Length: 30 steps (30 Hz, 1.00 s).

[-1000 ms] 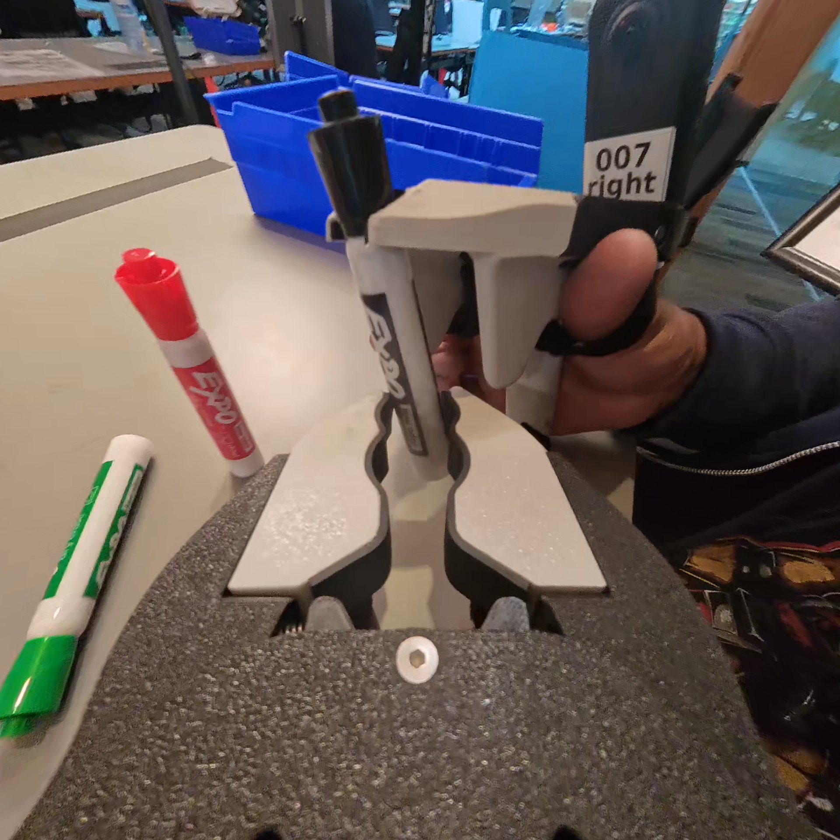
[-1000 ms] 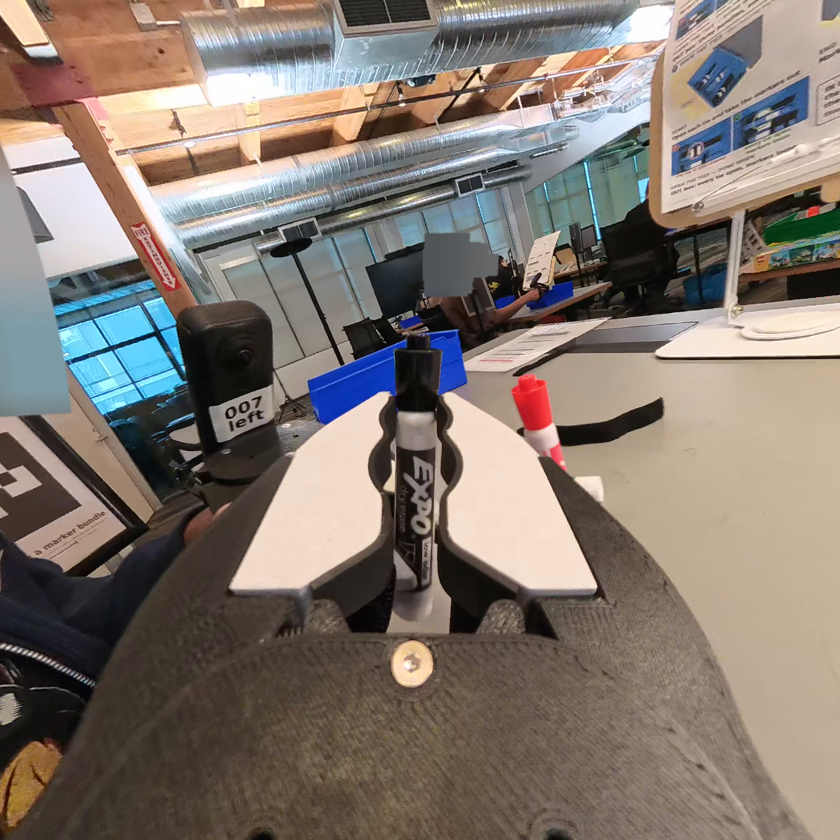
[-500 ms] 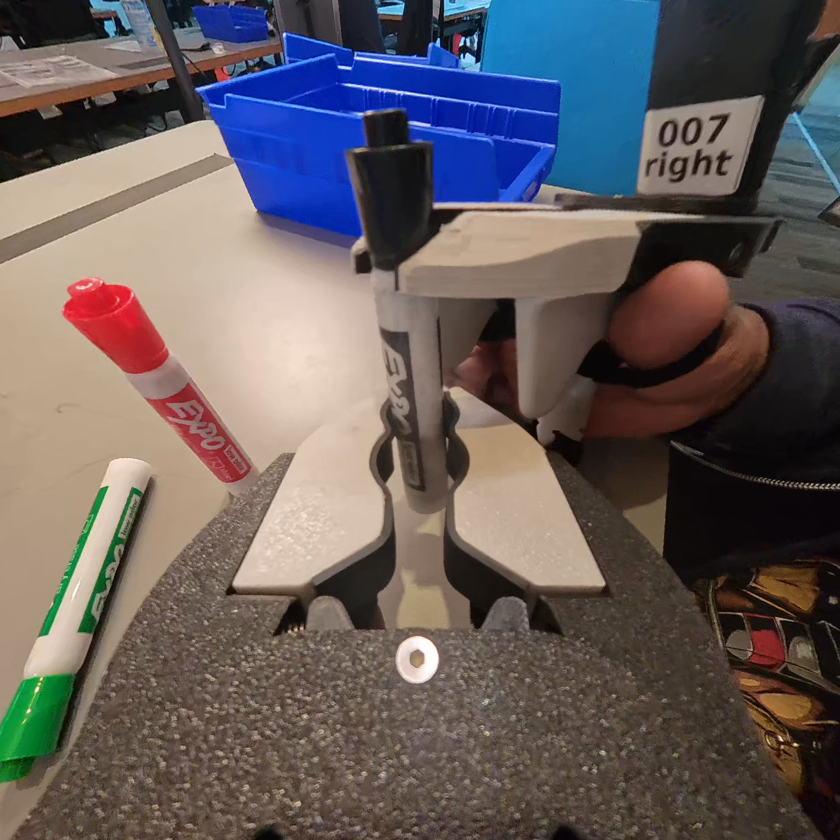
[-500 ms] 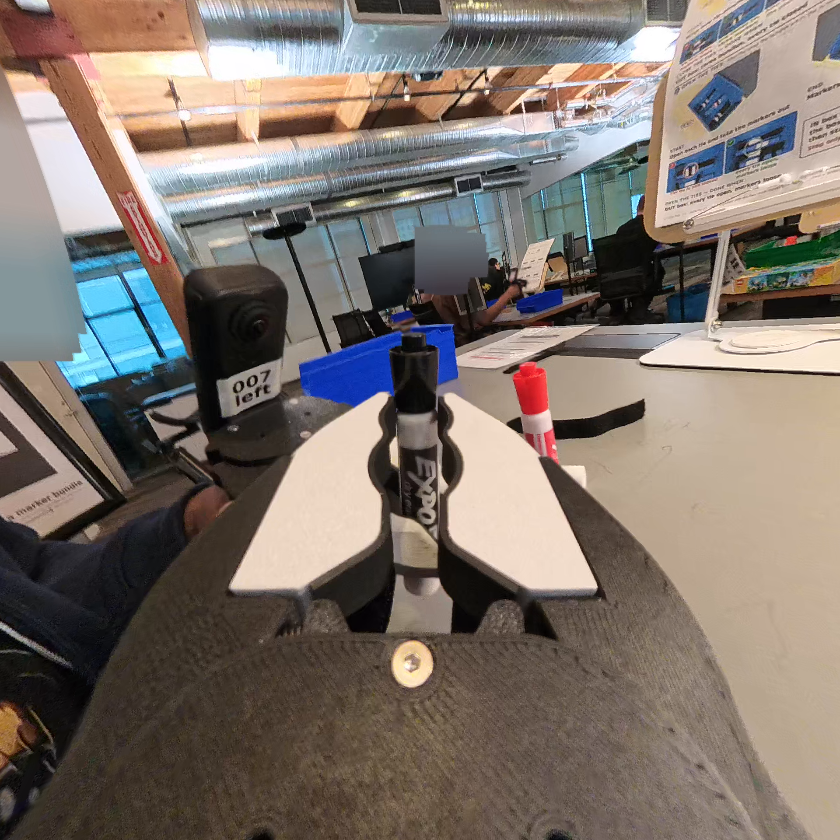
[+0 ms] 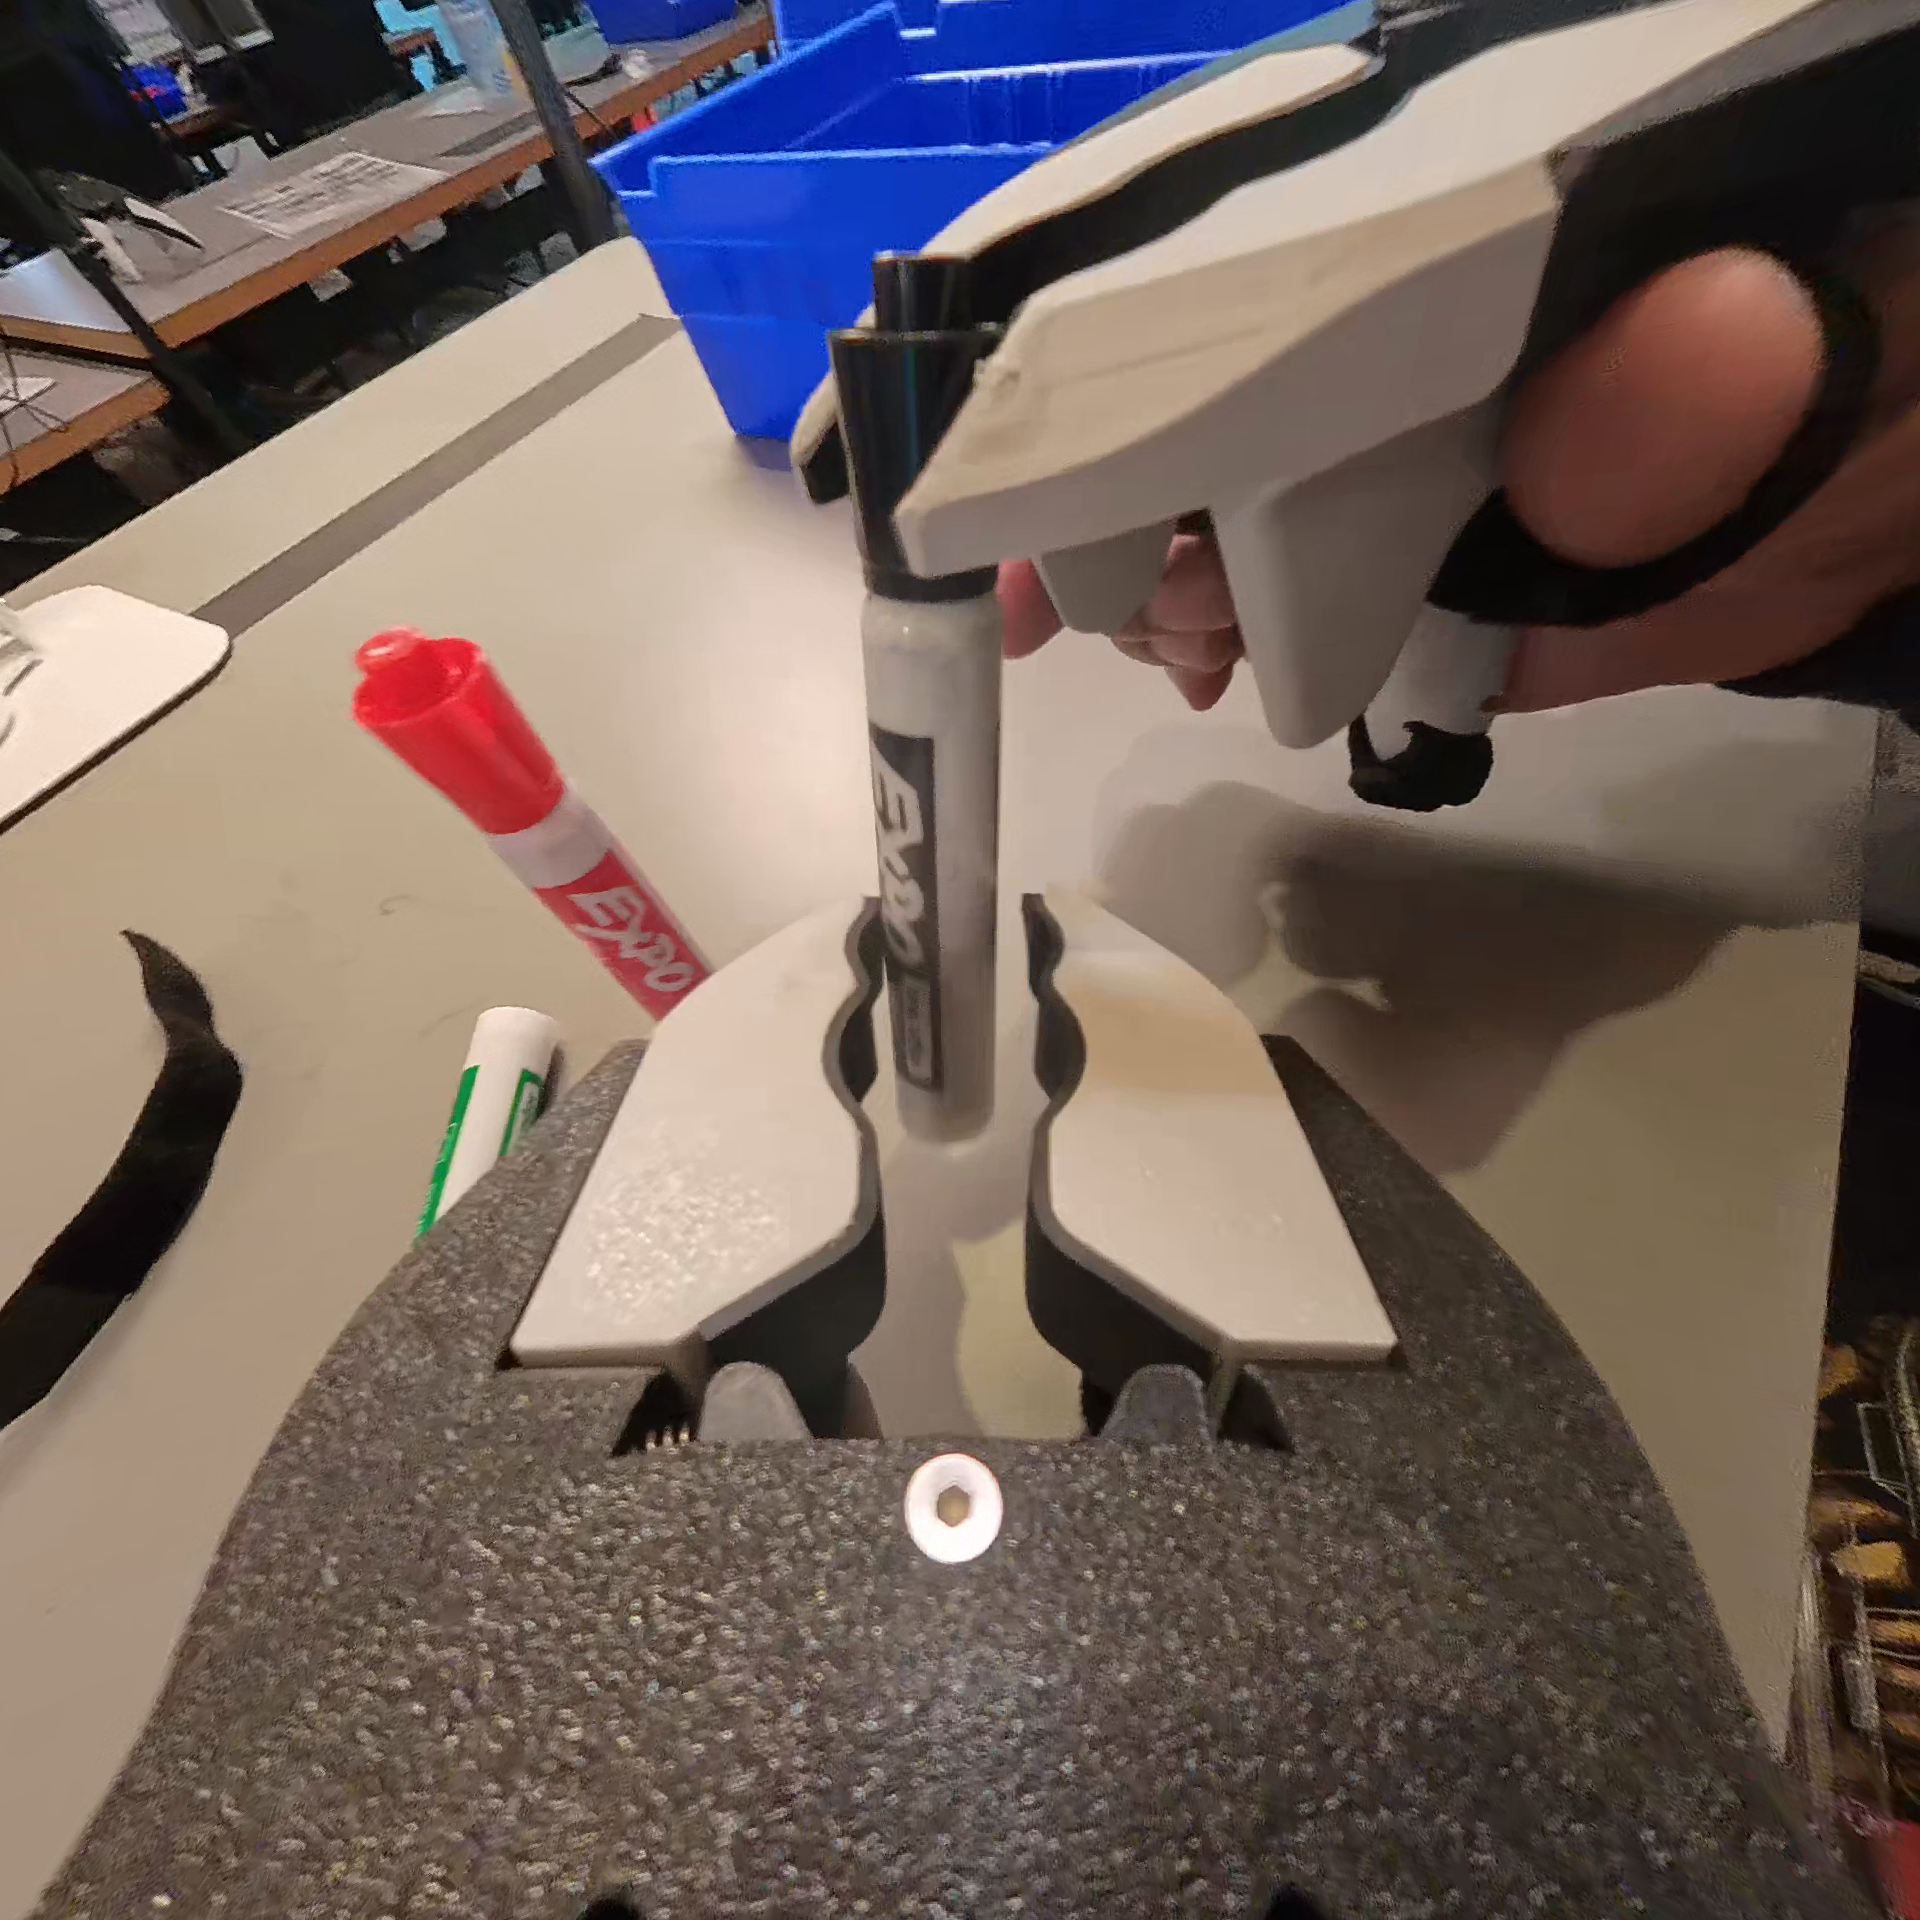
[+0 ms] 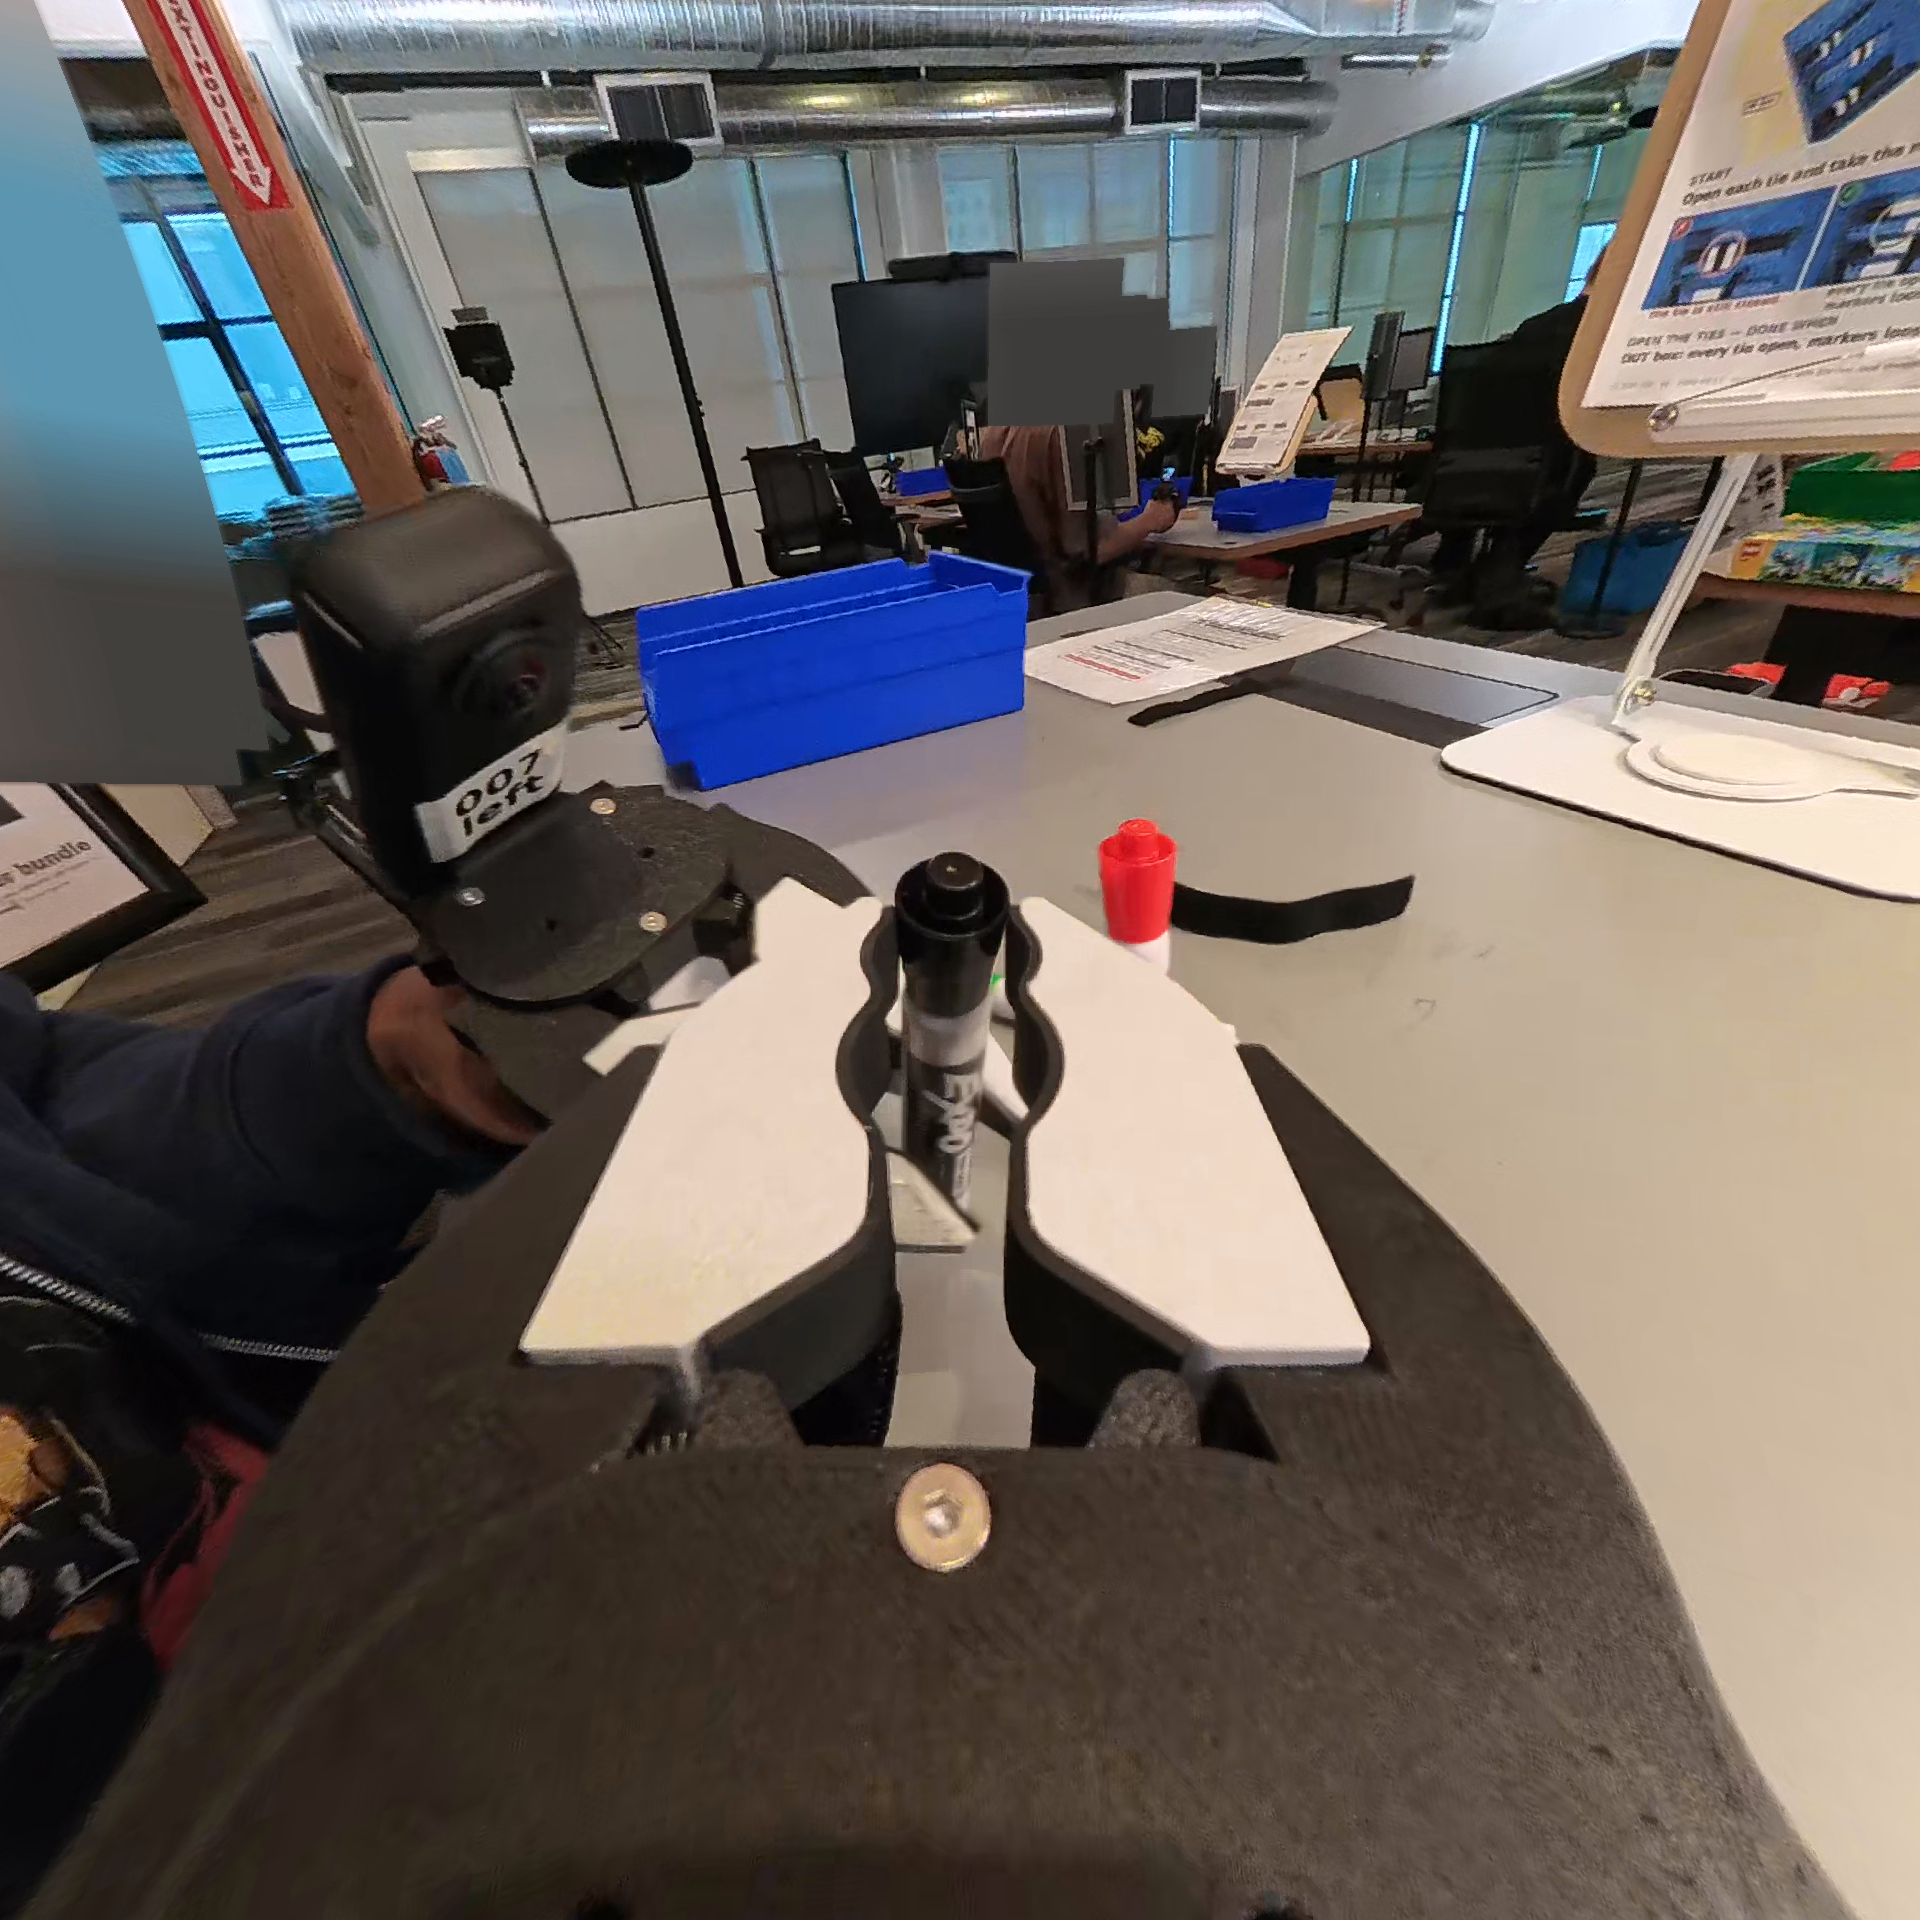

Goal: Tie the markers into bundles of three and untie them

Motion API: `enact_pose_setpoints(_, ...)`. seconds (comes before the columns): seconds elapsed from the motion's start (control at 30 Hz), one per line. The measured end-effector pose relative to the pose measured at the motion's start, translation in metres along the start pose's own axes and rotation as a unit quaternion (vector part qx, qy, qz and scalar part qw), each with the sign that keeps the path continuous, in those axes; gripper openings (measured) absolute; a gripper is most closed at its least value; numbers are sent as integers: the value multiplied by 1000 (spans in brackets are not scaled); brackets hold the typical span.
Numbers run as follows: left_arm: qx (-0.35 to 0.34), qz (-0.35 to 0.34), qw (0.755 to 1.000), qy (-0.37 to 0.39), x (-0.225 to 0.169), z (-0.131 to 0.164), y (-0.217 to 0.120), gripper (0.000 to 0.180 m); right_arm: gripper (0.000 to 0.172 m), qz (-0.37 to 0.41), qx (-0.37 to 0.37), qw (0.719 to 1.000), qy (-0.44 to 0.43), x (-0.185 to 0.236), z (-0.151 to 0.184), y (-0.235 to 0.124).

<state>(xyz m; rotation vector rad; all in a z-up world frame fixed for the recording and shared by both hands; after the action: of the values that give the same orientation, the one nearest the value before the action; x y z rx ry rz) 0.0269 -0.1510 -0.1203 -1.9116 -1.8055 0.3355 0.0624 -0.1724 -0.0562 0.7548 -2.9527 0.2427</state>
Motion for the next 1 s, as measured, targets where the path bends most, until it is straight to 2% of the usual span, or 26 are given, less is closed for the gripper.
enact_pose_setpoints(0.03, -5, -1, 1000, -7, 4, 1, -2, 33, 21, 7, 4, 1000, -5, -5, 0, 3)
enact_pose_setpoints(0.1, -26, -5, 1000, -15, 11, 0, -11, 33, 20, 20, 16, 999, -21, -16, 0, 10)
enact_pose_setpoints(0.27, -106, -24, 994, -33, 27, -3, -38, 31, 20, 35, 29, 999, -29, -34, 1, 23)
enact_pose_setpoints(0.4, -144, -29, 988, -41, 33, -2, -52, 29, 20, 45, 49, 997, -41, -38, 7, 32)
enact_pose_setpoints(0.7, -154, -19, 987, -44, 33, -2, -55, 28, 20, 61, 78, 993, -63, -39, 12, 39)
enact_pose_setpoints(1.0, -158, -17, 986, -43, 33, -3, -55, 28, 20, 66, 75, 993, -59, -45, 14, 41)
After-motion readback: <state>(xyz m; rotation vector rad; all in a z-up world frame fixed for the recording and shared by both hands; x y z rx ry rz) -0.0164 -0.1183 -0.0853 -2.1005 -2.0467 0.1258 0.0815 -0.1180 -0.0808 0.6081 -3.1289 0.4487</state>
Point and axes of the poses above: each gripper's, where its closed fingertips meet, y out along the fingers, z out of its underside, x = y × z across the jaws, the point moved 3 cm from there along -y, back along the fingers, and after that the axes turned 7 degrees about x, right-handed, at the moved point
